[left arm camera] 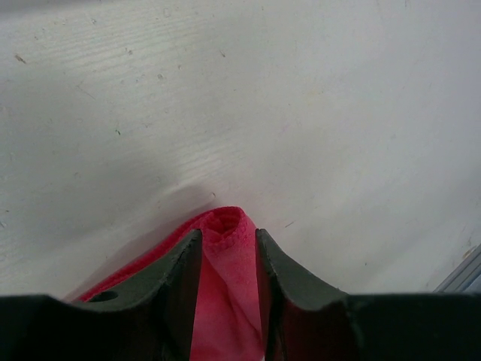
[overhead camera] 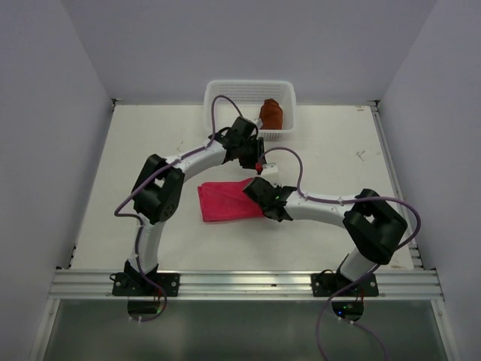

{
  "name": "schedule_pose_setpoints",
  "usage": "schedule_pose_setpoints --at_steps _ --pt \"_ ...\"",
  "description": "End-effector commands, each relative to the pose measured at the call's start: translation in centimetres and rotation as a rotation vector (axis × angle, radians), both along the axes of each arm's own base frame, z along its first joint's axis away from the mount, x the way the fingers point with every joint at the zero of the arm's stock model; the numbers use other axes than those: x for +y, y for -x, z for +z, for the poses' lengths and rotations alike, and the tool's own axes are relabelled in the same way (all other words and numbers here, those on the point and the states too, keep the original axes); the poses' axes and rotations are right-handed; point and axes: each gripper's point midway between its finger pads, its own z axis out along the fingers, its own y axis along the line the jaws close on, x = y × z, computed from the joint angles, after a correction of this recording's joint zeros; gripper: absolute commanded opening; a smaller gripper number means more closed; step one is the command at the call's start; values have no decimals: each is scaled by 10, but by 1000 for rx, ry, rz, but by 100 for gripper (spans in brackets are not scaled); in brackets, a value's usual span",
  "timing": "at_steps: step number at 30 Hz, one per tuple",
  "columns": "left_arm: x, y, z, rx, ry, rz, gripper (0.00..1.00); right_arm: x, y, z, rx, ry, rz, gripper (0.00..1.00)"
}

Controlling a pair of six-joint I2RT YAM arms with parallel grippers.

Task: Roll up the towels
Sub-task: Roll the towel

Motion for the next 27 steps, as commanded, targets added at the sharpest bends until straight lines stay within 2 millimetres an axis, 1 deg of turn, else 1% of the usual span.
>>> schedule_pose_setpoints --at_steps 1,3,4,5,7,8,9,10,11,13,14,16,17,18,19,20,21,22,23,25,26,27 --pt "-1 -6 51 -84 58 -17 38 -9 -4 12 -52 121 -21 0" --pt "2 -5 51 -83 55 -14 38 -4 -3 15 -65 145 -8 0" --pt "5 -6 55 -91 56 -8 38 -8 -3 13 -63 183 -12 0" --pt "6 -6 56 -92 58 -8 38 -3 -3 16 -73 191 -4 0" --pt "10 -6 56 -93 55 -2 38 -7 -1 14 -70 251 -4 0" --pt "11 -6 59 -97 60 -2 38 -1 -1 17 -81 258 3 0" --pt "14 -6 56 -93 54 1 38 -3 0 17 -77 284 1 0" --pt "16 -6 59 -97 56 4 38 -3 0 16 -77 308 4 0" --pt "17 -7 60 -101 59 6 38 2 -1 19 -90 317 10 0" --pt "20 -6 62 -102 58 7 38 2 1 20 -87 354 18 0" --pt "21 -6 62 -101 59 10 38 7 0 21 -100 374 25 0" --pt "24 -5 64 -104 59 11 38 7 2 20 -91 418 39 0" --pt "25 -4 64 -105 58 10 38 12 1 19 -91 432 47 0" --pt "26 -4 64 -106 58 10 38 13 1 20 -97 450 52 0" --pt "27 -4 66 -107 59 12 38 11 2 21 -93 485 59 0" --pt "27 -4 65 -106 57 11 38 18 2 24 -103 485 67 0" --pt "28 -3 64 -105 57 11 38 19 1 21 -104 520 74 0" --pt "29 -3 67 -108 60 14 38 16 3 23 -100 558 81 0" --pt "29 -3 67 -109 59 12 38 23 3 26 -111 567 88 0" --pt "31 -3 67 -108 58 15 38 22 4 22 -104 637 97 0" --pt "30 -2 68 -111 60 11 38 28 5 24 -108 634 105 0" --pt "30 -2 67 -109 60 10 38 30 6 22 -105 640 111 0"
